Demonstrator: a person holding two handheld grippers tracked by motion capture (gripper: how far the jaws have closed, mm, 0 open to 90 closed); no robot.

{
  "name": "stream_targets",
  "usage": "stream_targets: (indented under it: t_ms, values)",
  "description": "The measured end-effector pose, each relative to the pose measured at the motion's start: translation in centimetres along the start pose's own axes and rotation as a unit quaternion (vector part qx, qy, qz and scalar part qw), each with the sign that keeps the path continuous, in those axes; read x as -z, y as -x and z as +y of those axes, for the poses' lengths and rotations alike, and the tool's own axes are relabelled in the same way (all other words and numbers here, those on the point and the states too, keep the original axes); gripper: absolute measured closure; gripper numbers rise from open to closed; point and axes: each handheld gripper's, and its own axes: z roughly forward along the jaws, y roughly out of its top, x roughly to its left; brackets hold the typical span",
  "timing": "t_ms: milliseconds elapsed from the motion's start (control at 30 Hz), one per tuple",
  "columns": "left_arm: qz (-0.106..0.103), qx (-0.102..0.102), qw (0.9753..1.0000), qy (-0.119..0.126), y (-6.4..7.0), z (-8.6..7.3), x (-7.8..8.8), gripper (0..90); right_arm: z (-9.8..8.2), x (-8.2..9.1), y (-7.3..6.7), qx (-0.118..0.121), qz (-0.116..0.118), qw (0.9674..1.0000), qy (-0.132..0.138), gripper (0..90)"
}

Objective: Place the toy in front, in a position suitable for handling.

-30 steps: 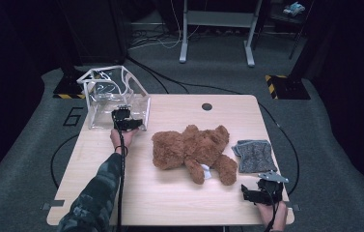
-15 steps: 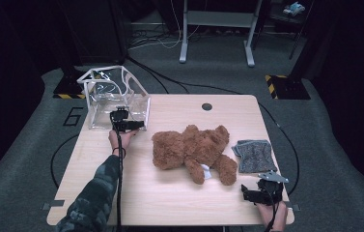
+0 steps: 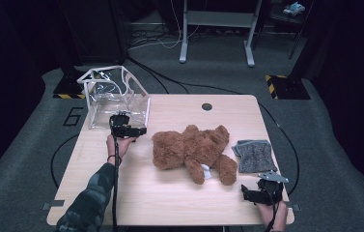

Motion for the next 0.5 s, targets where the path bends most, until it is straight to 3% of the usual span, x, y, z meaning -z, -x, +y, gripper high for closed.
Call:
stream_targets:
  t_ms: [500]
  values:
    - [-0.023,-0.033,0.9992,-0.002,1.7,-3.2,2.7,9.4,0.2,0.0,0.0,-0.003,0.002,0.9999,-0.011,2.3]
